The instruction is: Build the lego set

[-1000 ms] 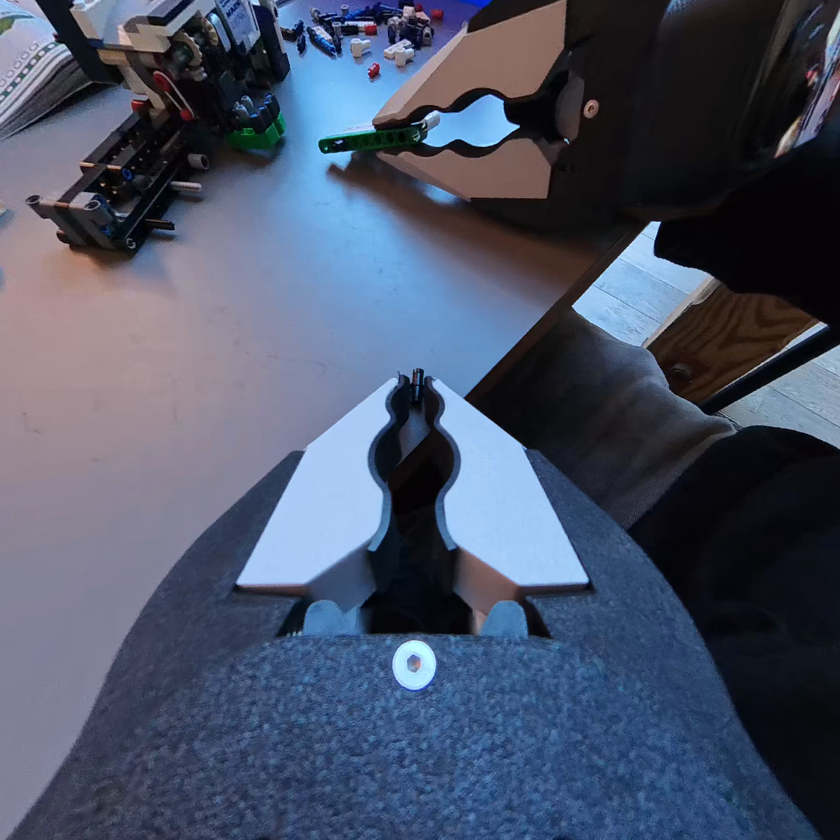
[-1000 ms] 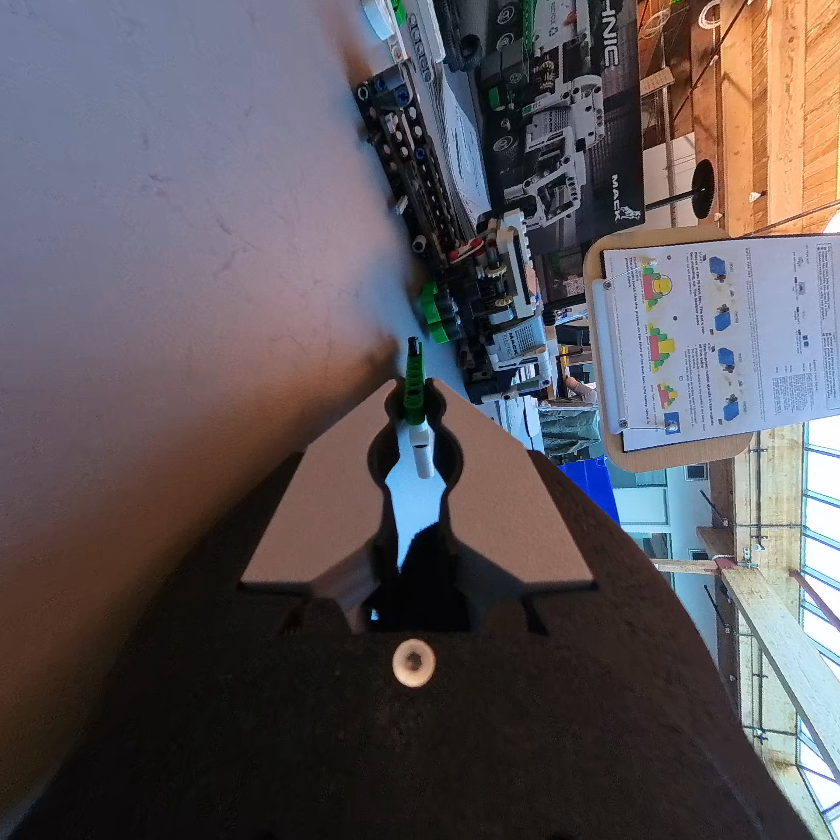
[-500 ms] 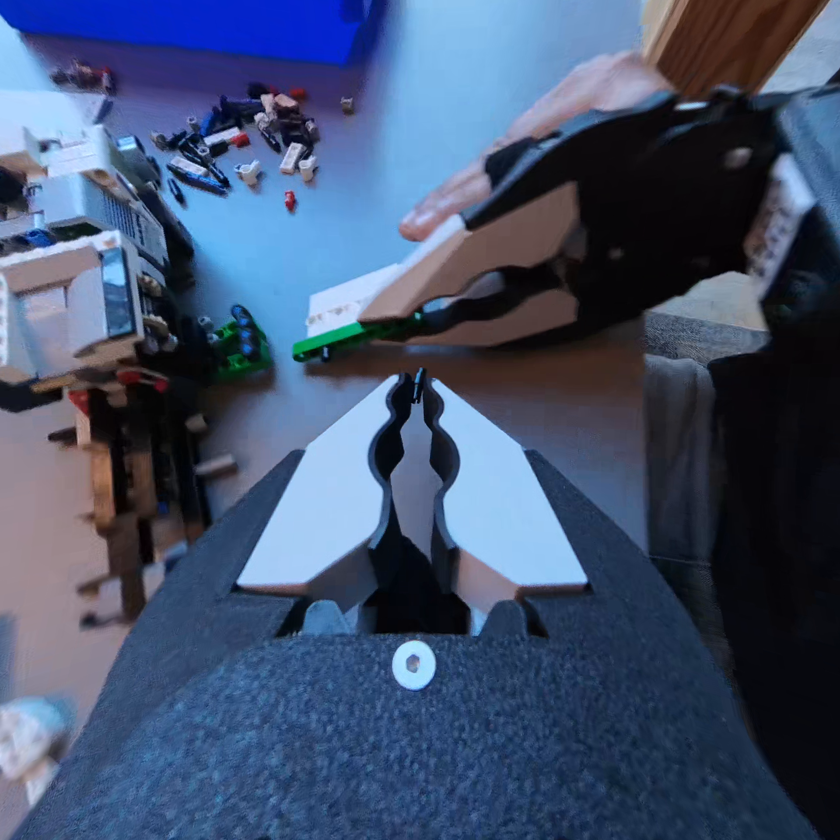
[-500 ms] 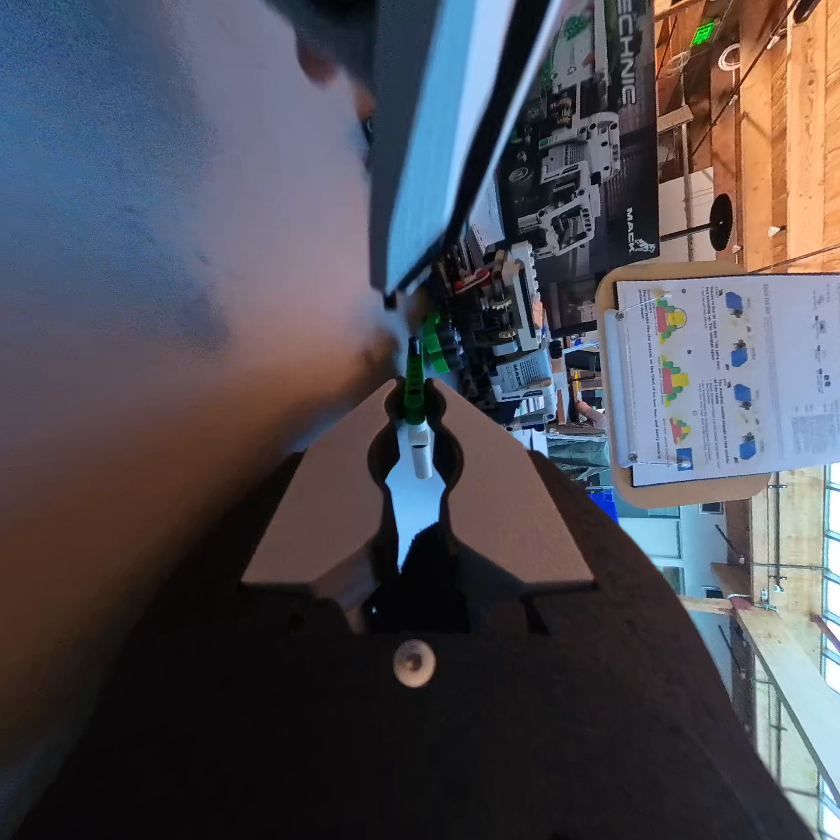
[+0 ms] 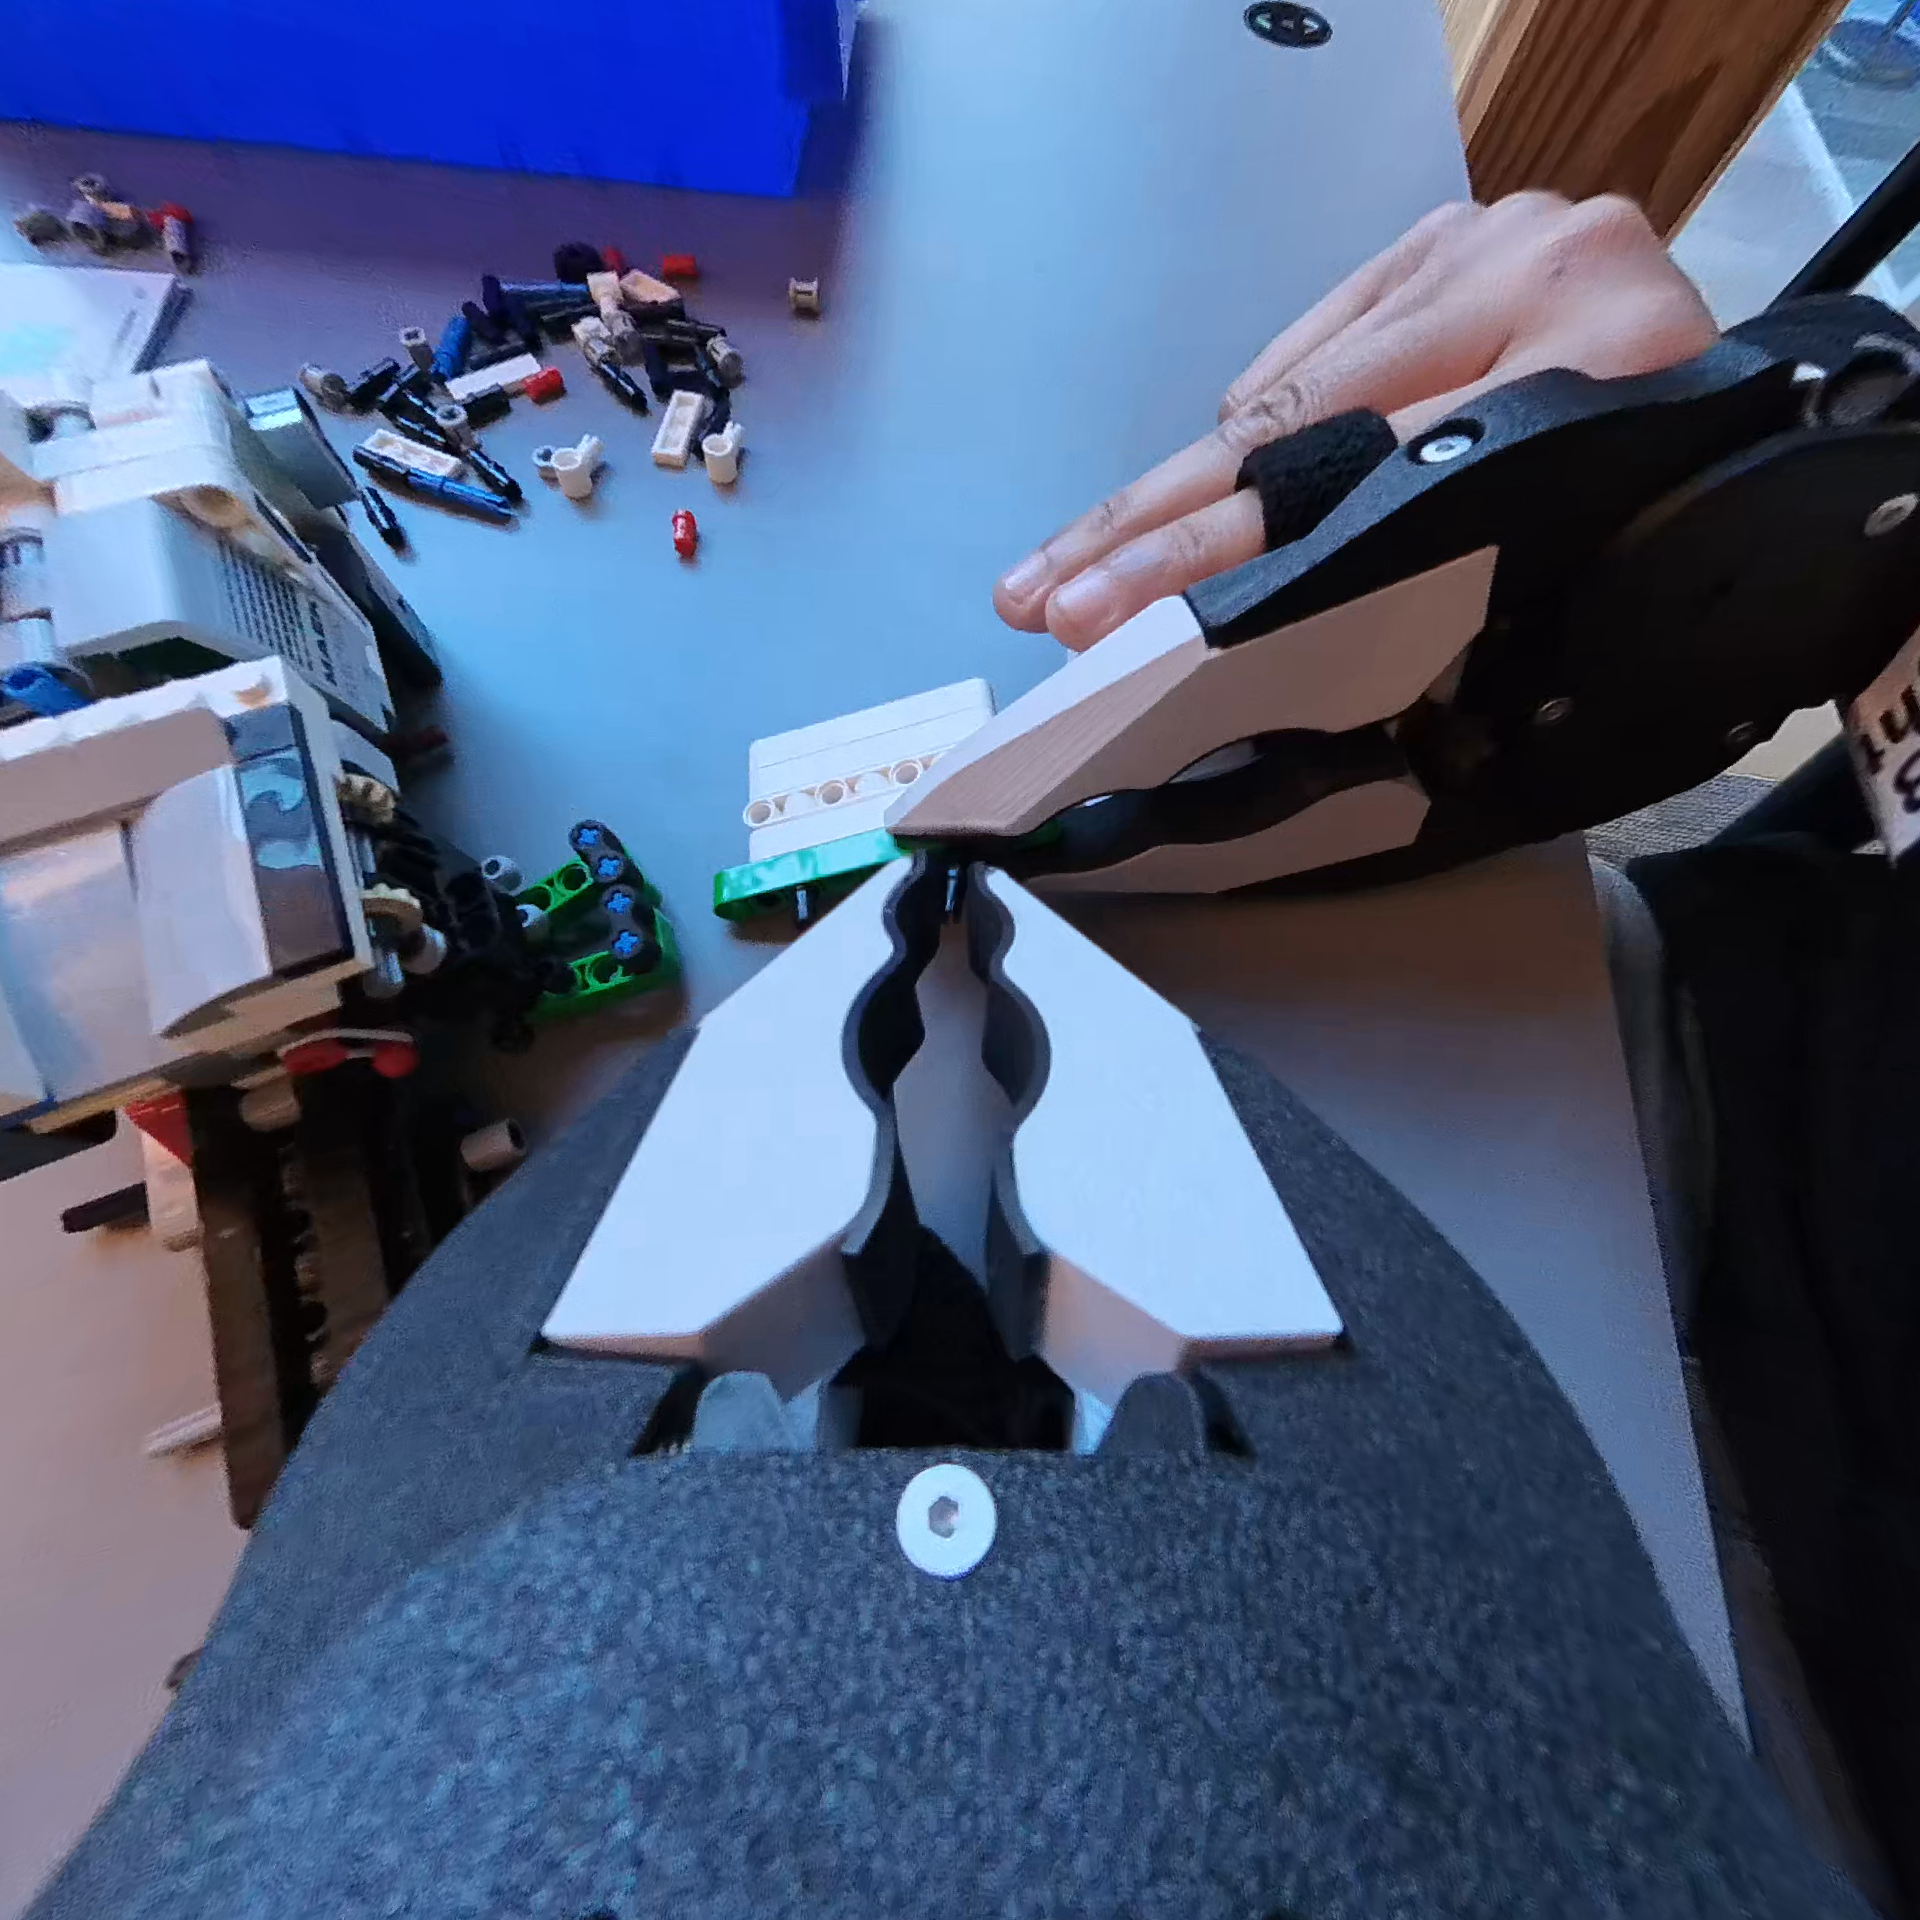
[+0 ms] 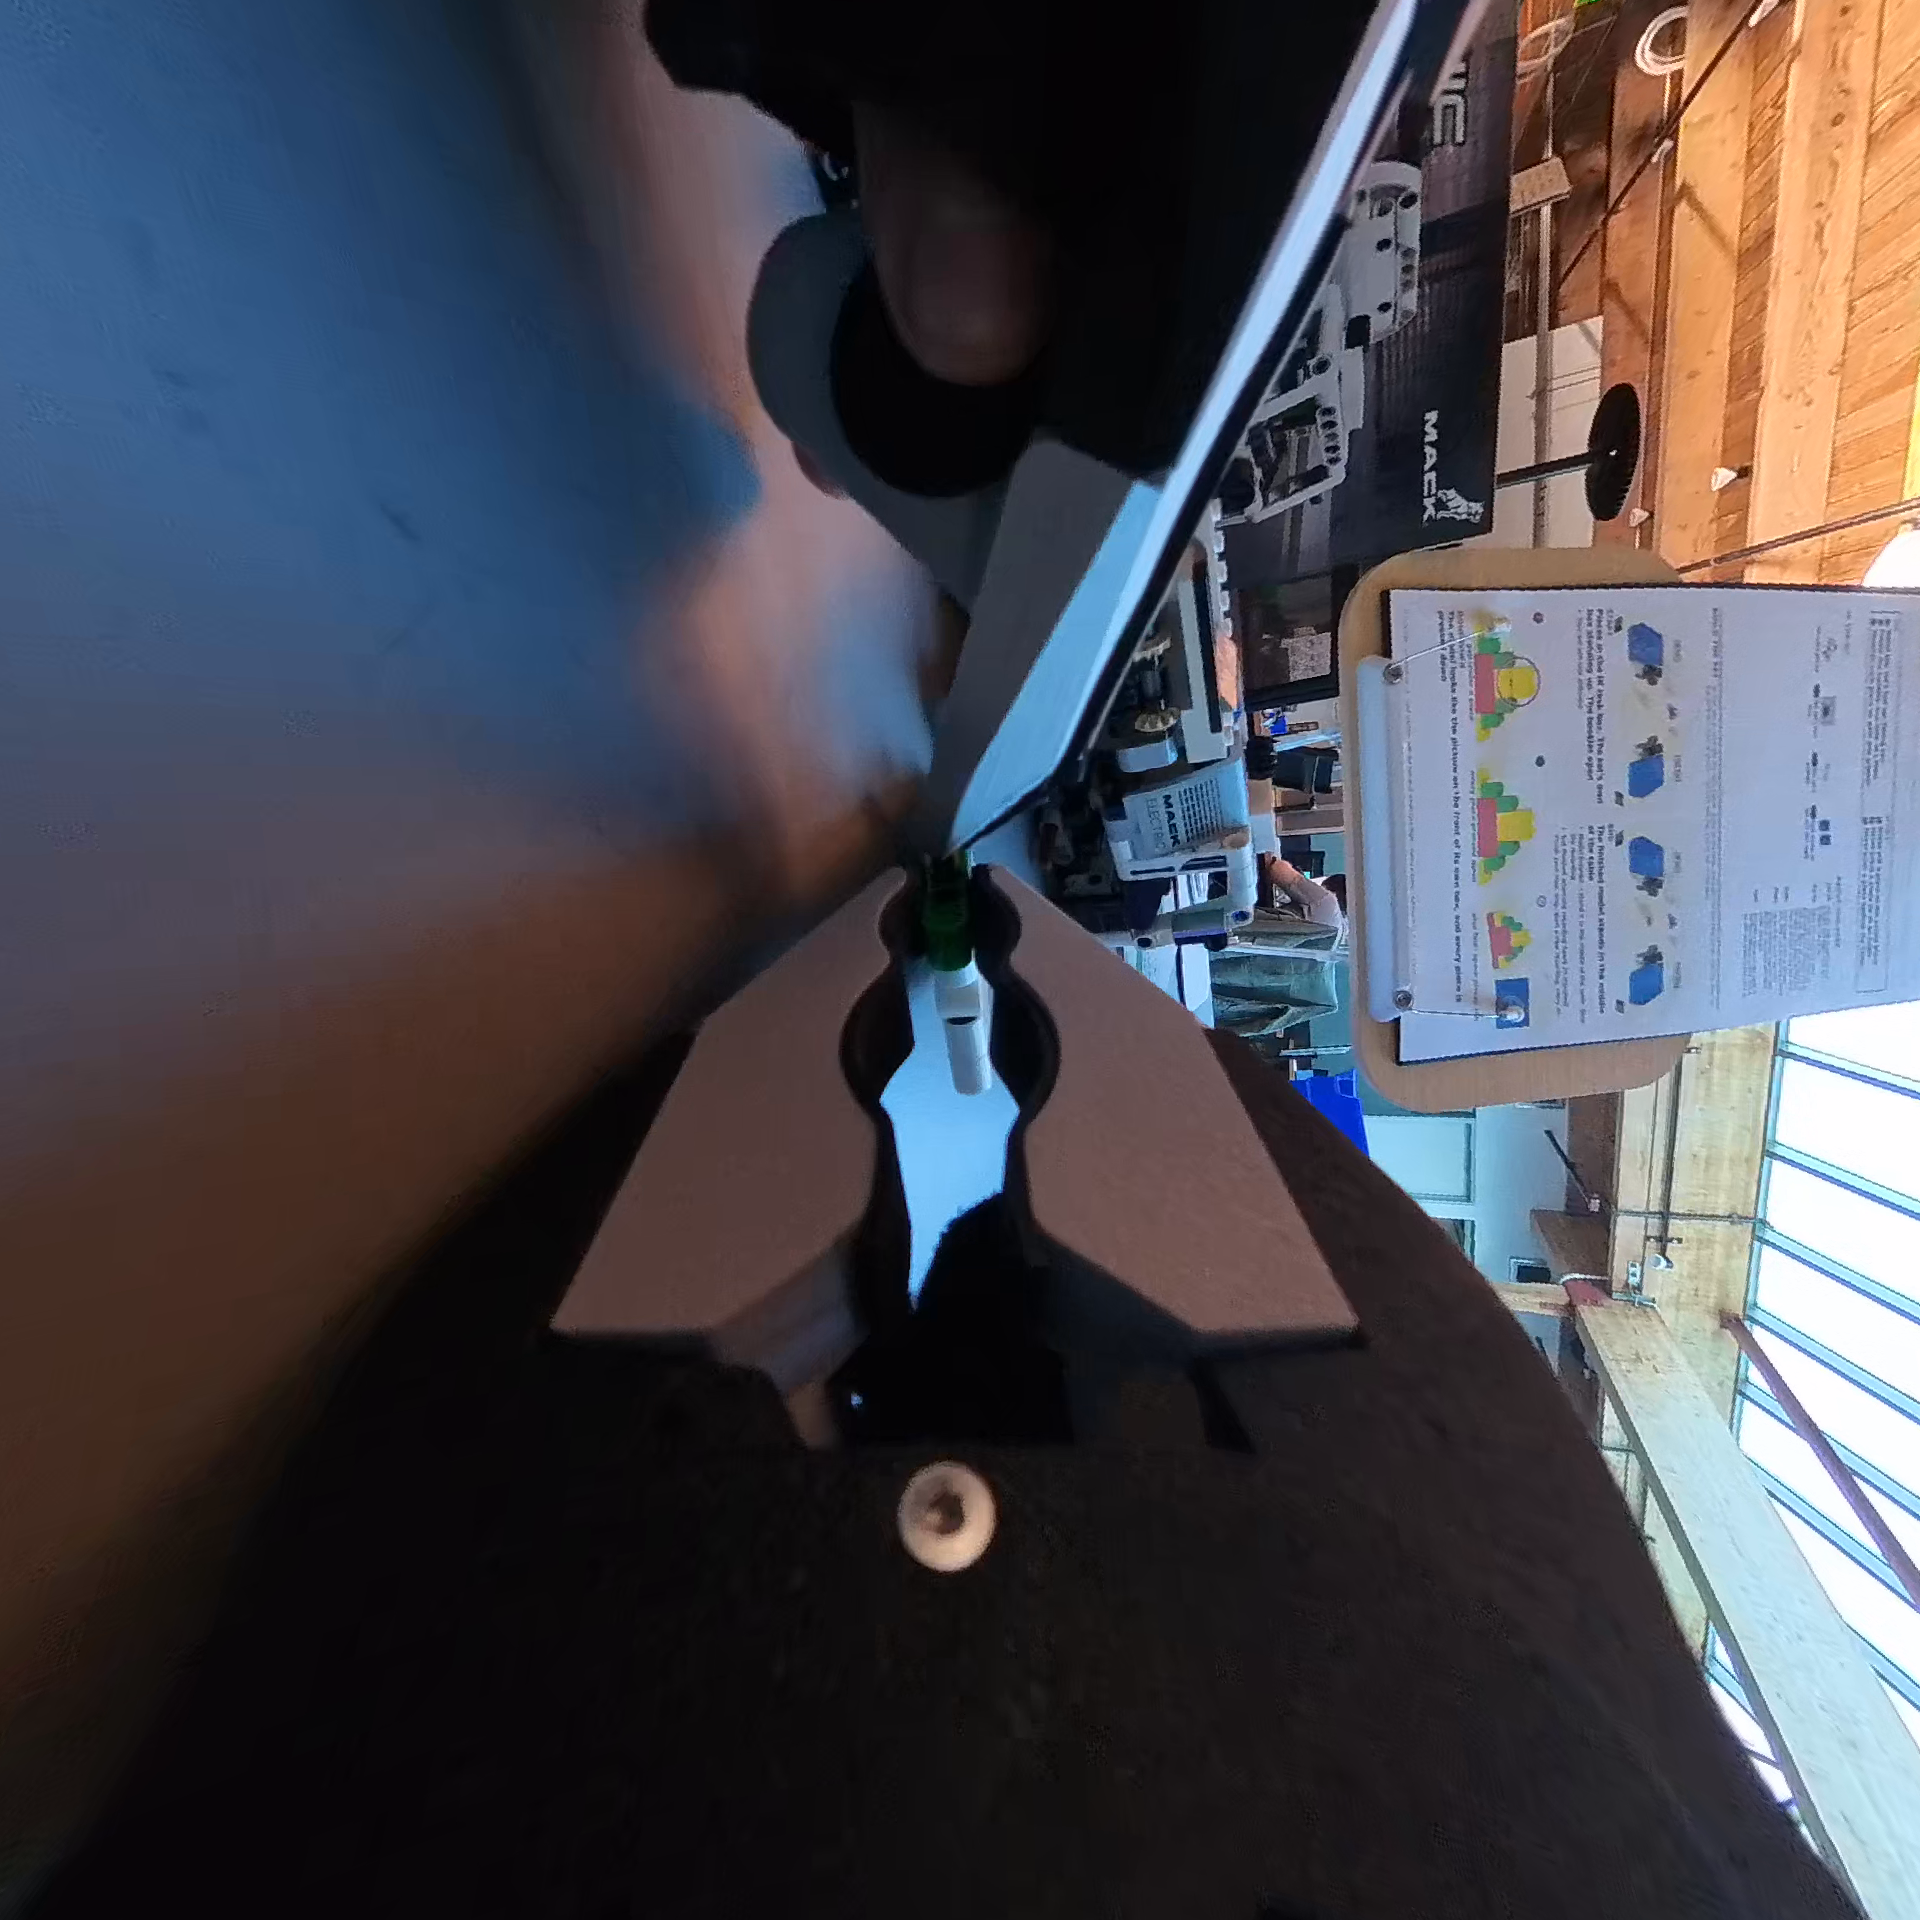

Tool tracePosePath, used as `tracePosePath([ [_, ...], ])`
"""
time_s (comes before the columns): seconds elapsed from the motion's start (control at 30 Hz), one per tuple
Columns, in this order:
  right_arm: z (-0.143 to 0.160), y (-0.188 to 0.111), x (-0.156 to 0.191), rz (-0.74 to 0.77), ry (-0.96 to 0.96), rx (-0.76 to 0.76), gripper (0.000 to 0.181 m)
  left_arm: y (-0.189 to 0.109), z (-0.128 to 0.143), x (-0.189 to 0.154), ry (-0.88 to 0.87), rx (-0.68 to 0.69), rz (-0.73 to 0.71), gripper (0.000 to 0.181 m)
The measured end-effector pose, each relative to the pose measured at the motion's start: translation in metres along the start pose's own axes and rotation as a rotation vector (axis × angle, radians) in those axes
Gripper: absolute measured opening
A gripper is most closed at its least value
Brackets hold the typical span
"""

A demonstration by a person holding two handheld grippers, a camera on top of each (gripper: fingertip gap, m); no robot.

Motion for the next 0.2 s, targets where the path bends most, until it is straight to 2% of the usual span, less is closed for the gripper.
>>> tracePosePath([
  [0.03, 0.0001, -0.0001, -0.0001, 0.000, 0.001, 0.000, 0.007, 0.0003, -0.0001, -0.0003, 0.004, 0.002, -0.003, 0.003],
  [0.2, 0.0000, 0.0002, 0.0001, -0.003, 0.003, 0.006, 0.007, 0.0011, -0.0007, -0.0012, -0.005, 0.003, -0.020, 0.003],
])
Point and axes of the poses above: each gripper's, where its closed fingertips meet, y out along the fingers, z out of its underside, x = y × z across the jaws, the point moved 10 cm from there along -y, back along the fingers, and after that the axes turned 4 degrees about x, right-handed, at the moved point
